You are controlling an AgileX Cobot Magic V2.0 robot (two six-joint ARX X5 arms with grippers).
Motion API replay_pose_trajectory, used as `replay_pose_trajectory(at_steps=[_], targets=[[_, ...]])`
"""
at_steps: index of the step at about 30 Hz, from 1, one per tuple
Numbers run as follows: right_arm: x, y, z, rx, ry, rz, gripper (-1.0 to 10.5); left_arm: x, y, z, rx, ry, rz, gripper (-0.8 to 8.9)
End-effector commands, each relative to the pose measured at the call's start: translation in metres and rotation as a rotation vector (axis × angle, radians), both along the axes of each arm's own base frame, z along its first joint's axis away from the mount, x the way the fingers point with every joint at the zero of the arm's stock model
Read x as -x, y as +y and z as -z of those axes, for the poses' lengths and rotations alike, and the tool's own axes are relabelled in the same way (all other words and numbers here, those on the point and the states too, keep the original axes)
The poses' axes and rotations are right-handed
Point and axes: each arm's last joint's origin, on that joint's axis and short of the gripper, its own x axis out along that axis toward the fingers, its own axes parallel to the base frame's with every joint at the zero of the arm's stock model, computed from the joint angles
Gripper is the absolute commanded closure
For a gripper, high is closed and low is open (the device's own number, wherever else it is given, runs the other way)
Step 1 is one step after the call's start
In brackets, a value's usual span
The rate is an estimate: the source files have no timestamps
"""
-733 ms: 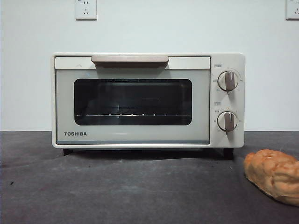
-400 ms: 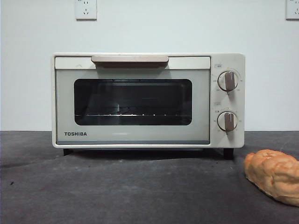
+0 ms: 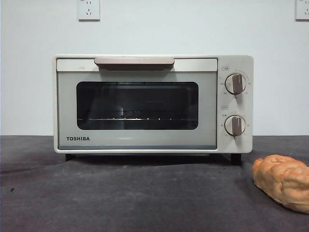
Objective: The left arm flap open the oven, the right arm pick bread and place it into oven, the left arm flap close the oven
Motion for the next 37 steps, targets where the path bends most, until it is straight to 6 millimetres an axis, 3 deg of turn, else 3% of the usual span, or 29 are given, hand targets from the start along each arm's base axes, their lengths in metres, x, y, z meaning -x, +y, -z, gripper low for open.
replay_pose_trajectory(at_steps=[1, 9, 13, 14, 26, 37], targets=[[-0.004, 0.003, -0.003, 0.04, 0.031, -0.058, 9.4, 0.001, -0.002, -0.007, -0.035, -0.024, 0.044, 7.98], [-0.008, 0.006, -0.001, 0.042, 0.055, -0.078, 9.0, 0.001, -0.003, -0.007, -0.038, -0.024, 0.052, 7.98], [-0.008, 0.006, -0.001, 0.019, 0.073, -0.059, 5.0, 0.001, -0.003, -0.007, -0.038, -0.024, 0.052, 7.98], [-0.008, 0.006, -0.001, 0.015, 0.076, -0.056, 4.6, 0.001, -0.003, -0.007, -0.038, -0.024, 0.052, 7.98], [-0.015, 0.011, 0.009, -0.026, 0.167, -0.05, 4.6, 0.001, -0.003, -0.007, -0.038, -0.025, 0.052, 7.98], [-0.024, 0.033, 0.077, -0.018, 0.303, -0.037, 4.6, 0.001, -0.003, -0.007, -0.038, -0.025, 0.052, 7.98]])
